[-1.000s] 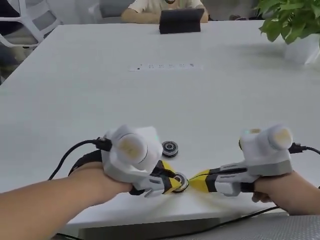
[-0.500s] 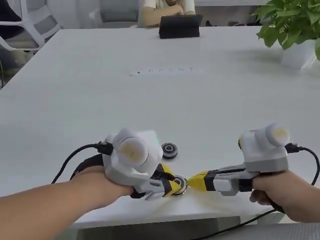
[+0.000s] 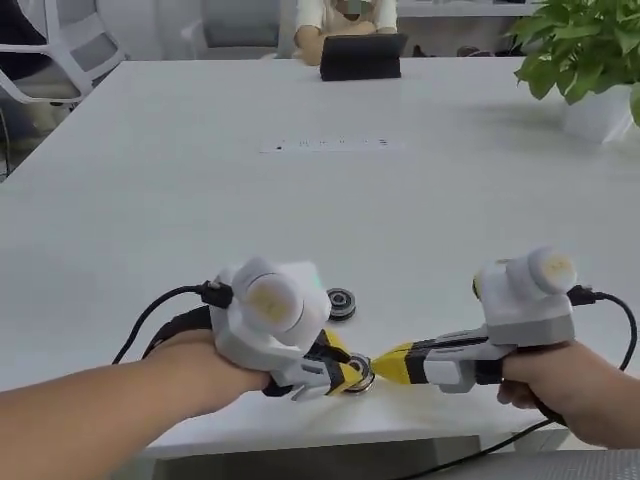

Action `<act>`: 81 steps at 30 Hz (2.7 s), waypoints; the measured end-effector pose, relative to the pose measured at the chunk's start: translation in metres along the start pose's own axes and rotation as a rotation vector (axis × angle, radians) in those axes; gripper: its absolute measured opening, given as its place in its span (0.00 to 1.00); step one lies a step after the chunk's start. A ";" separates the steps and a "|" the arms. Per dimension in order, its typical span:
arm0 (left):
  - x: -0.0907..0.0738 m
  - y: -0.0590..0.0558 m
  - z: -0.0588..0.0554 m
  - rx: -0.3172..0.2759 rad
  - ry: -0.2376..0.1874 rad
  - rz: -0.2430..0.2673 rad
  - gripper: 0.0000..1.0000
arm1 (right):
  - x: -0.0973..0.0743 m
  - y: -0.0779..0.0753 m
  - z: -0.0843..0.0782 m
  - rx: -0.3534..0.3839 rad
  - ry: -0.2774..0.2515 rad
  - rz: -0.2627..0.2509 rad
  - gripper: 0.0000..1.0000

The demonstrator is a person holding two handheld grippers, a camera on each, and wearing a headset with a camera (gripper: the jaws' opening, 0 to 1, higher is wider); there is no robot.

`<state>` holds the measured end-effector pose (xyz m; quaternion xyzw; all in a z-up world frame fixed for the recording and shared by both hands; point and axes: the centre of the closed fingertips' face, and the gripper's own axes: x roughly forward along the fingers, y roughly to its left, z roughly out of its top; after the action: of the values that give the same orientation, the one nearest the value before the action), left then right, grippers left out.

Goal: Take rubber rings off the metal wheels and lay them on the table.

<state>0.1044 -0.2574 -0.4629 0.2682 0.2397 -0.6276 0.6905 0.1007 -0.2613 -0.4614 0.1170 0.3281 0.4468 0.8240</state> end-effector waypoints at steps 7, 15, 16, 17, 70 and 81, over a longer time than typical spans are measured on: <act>0.000 0.000 0.000 0.002 0.005 0.001 0.06 | 0.002 0.006 0.002 -0.014 -0.007 0.015 0.00; 0.000 0.000 0.000 -0.004 0.002 0.003 0.06 | 0.005 0.019 0.008 -0.060 -0.008 0.064 0.00; 0.000 0.000 0.000 -0.005 0.002 0.001 0.06 | 0.004 0.017 0.008 -0.057 -0.013 0.060 0.00; 0.000 0.000 0.000 -0.003 0.001 0.000 0.06 | 0.002 0.016 0.008 -0.057 -0.018 0.054 0.00; -0.086 0.025 0.023 -0.107 -0.163 0.045 0.39 | -0.007 0.020 0.039 -0.071 -0.063 0.066 0.00; -0.109 0.027 0.009 -0.120 -0.161 0.079 0.50 | 0.005 0.023 0.051 -0.092 -0.056 0.089 0.00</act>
<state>0.1209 -0.1811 -0.3813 0.1842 0.2099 -0.6038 0.7467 0.1210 -0.2390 -0.4138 0.1059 0.2783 0.4942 0.8168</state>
